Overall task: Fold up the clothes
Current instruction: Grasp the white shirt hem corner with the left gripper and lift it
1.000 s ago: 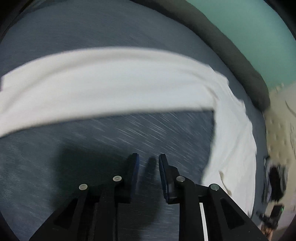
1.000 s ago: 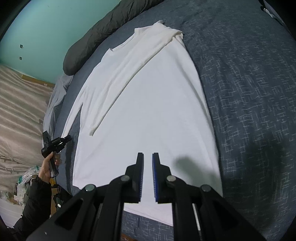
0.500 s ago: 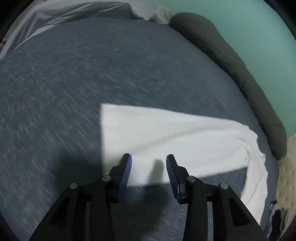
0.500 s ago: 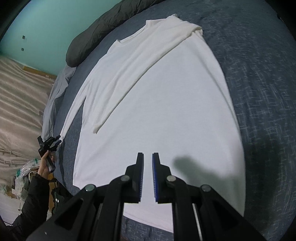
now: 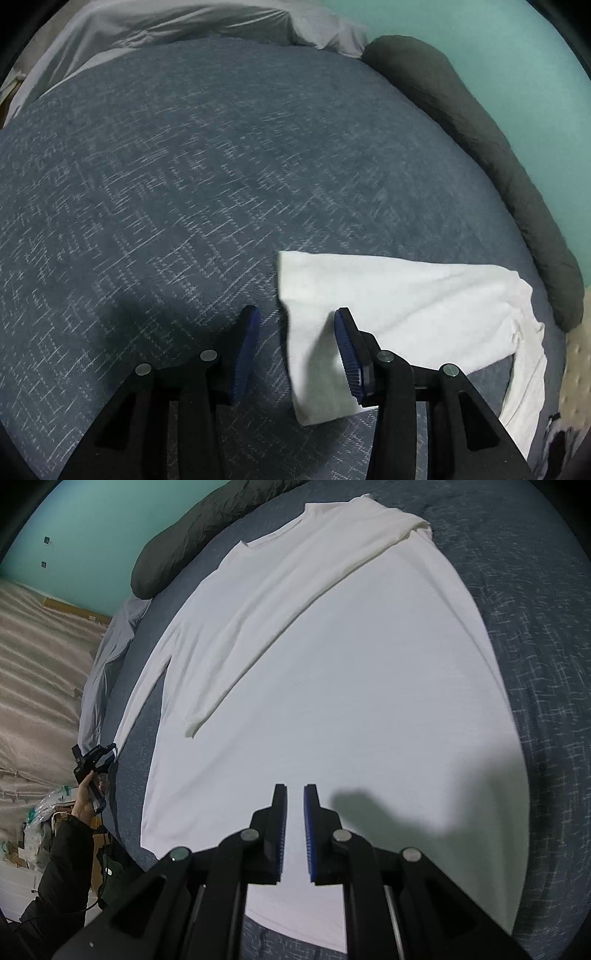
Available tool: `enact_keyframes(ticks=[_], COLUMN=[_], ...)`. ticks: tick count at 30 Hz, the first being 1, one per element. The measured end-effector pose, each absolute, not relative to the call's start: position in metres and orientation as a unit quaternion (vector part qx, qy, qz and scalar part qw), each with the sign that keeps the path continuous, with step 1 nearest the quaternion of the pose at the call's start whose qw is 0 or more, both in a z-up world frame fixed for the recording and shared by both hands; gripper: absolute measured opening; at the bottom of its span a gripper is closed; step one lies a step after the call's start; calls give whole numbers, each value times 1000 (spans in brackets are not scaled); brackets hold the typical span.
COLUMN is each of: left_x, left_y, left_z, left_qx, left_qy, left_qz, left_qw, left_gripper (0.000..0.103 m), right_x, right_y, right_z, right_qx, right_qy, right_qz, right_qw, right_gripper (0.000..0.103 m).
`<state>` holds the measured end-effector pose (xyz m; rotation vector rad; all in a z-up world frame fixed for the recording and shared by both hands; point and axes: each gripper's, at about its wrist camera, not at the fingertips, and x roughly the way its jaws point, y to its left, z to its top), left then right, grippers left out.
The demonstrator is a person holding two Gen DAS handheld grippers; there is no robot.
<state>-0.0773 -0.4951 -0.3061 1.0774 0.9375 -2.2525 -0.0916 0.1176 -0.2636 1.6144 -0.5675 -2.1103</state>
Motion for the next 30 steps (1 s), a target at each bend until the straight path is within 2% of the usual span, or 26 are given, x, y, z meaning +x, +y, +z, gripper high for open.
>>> enact_keyframes(ticks=[2, 4, 8, 9, 14, 20, 26, 30], left_x=[-79, -83, -93, -95, -103, -119, -154, -184], left_y=[-493, -490, -483, -482, -479, -465, -418, -368], left_z=[-306, -306, -309, -308, -289, -237, -173, -142], left_qx=[390, 390, 403, 404, 396, 377, 364, 358], left_qy=[341, 336, 328, 327, 320, 296, 255, 229], left_qz=[-825, -829, -831, -831, -840, -861, -888, -902], left_qw=[227, 219, 200, 199, 190, 169, 115, 72], left_gripper=[44, 39, 8, 6, 5, 5, 5, 5], right_x=[-93, -93, -93, -93, -92, -95, -102, -109], right_y=[114, 113, 111, 111, 110, 118, 118, 121], right_z=[-263, -263, -263, -263, -263, -264, -269, -275], right_qx=[581, 581, 580, 580, 578, 566, 548, 529], right_qy=[-203, -203, -205, -205, -208, -229, -243, -282], right_qz=[-759, -759, -758, -758, -757, -762, -775, -773], right_qw=[213, 214, 218, 218, 222, 215, 202, 207], right_gripper=[9, 9, 9, 9, 9, 9, 9, 9])
